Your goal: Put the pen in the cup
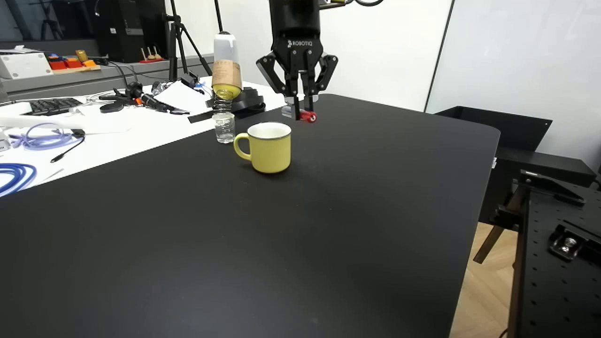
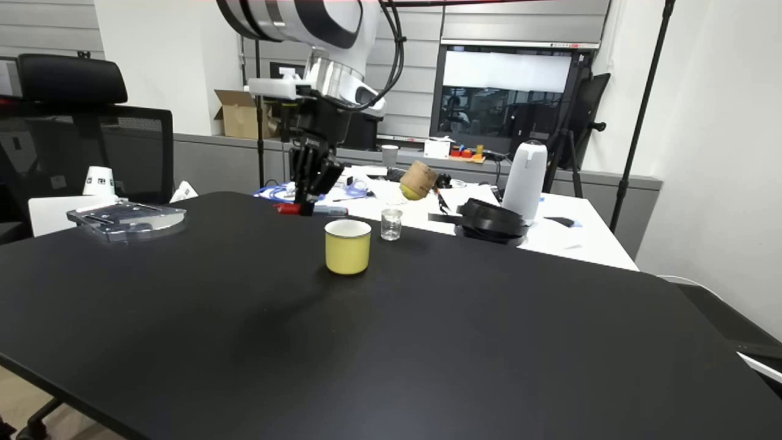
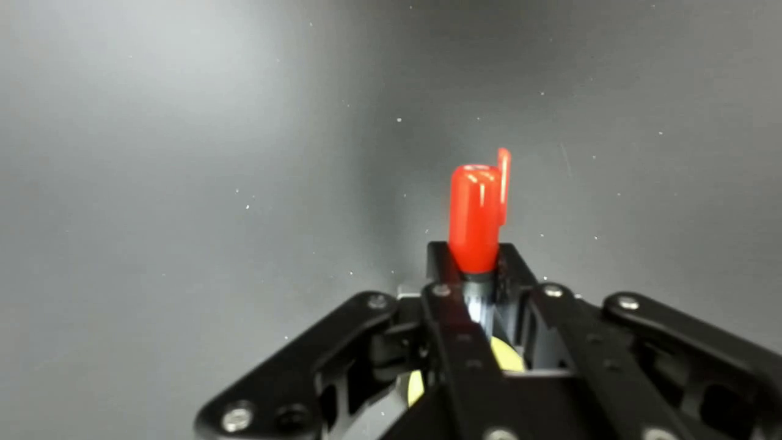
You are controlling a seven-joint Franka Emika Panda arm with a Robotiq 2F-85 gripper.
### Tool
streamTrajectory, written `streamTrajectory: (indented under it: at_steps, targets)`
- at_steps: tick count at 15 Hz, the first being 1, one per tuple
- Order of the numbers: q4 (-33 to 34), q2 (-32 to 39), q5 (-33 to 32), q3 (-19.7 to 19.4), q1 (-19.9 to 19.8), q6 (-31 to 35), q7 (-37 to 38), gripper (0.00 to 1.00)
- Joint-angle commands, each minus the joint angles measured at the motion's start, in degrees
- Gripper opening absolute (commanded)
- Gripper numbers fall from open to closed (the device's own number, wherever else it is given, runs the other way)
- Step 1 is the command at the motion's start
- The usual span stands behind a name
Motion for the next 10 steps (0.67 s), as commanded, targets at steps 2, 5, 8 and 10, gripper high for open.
streamTrajectory:
  at_steps: [2,5,8,10]
  targets:
    - [8.67,5.81,-1.07,-0.21,-0.57,-8.42,0.70,0.05]
    - [12.17,8.72,0.78,0.28,-1.21,-10.41,-1.83,0.05]
    - [15.11,11.23,3.71,0.95,-2.18,-11.46,-5.35,0.05]
    - [17.05,12.65,5.99,1.47,-3.09,-12.45,-7.88,0.05]
